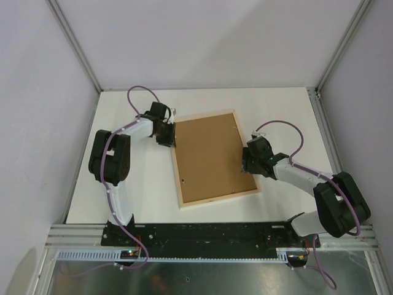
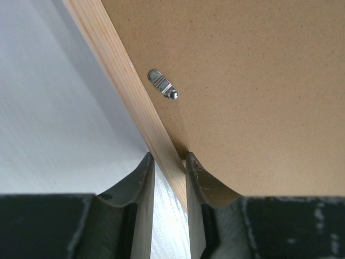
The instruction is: Put the photo into the frame
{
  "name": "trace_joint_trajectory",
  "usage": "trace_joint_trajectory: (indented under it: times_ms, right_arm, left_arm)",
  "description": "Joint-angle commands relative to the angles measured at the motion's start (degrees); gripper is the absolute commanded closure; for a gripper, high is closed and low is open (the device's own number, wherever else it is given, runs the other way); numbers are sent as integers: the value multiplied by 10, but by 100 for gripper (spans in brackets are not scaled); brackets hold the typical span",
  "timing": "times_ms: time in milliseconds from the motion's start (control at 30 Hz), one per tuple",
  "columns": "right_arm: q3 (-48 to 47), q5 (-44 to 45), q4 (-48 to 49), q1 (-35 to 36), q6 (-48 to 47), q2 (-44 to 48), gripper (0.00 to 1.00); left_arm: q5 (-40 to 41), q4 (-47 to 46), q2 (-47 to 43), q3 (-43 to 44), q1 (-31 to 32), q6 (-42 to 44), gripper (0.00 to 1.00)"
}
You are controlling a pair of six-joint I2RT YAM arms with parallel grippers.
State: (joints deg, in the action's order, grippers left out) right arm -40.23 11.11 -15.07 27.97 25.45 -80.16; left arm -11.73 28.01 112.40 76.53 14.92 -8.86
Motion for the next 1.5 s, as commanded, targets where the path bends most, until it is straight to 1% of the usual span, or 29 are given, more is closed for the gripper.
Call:
trace_joint_trajectory:
  times_ms: [0,167,300,400,467,533,633,700,767,867,933,1067,1167,1200,1267,1367,1467]
  right_arm:
    - [1,14,20,3,12,-6,36]
    - [1,21,27,3,14,-21,41]
    - [1,20,33,2,13,-31,50]
    - [1,22,33,2,13,-35,52]
    - [1,23,33,2,13,-37,56]
    - [1,25,32,2,13,-39,63]
    - [1,28,28,3,15,-39,78]
    - [1,28,27,4,16,-39,85]
    - [1,29,25,4,17,-38,90]
    - [1,29,24,4,20,-37,93]
    - [1,28,23,4,22,-37,94]
    - [1,28,24,5,27,-37,94]
    - [1,27,26,6,29,-35,94]
    - [1,27,27,6,30,-36,94]
    - [1,26,29,6,30,-35,95]
    - [0,22,34,6,30,-36,95]
    - [0,20,36,6,29,-37,95]
  left_arm:
    - [3,4,0,20,-2,41,100]
    - [1,3,-2,20,-2,39,100]
    - [-1,3,-3,19,-2,39,100]
    - [0,4,-5,19,-2,39,100]
    - [-1,3,-5,20,-2,38,100]
    - [-1,3,-6,20,-2,37,100]
    - [0,2,-7,21,-2,32,100]
    - [3,3,-6,23,-2,26,100]
    - [4,4,-6,27,-2,17,100]
    - [4,4,-9,32,-3,-1,99]
    - [-4,3,-15,34,-2,-15,89]
    - [-14,3,-43,28,-2,-47,55]
    - [-2,4,-77,5,-2,-79,40]
    - [5,3,-94,-11,-2,-90,36]
    - [33,4,-129,-46,5,-121,33]
    - [76,5,-181,-114,18,-159,31]
    - [105,6,-219,-167,41,-179,31]
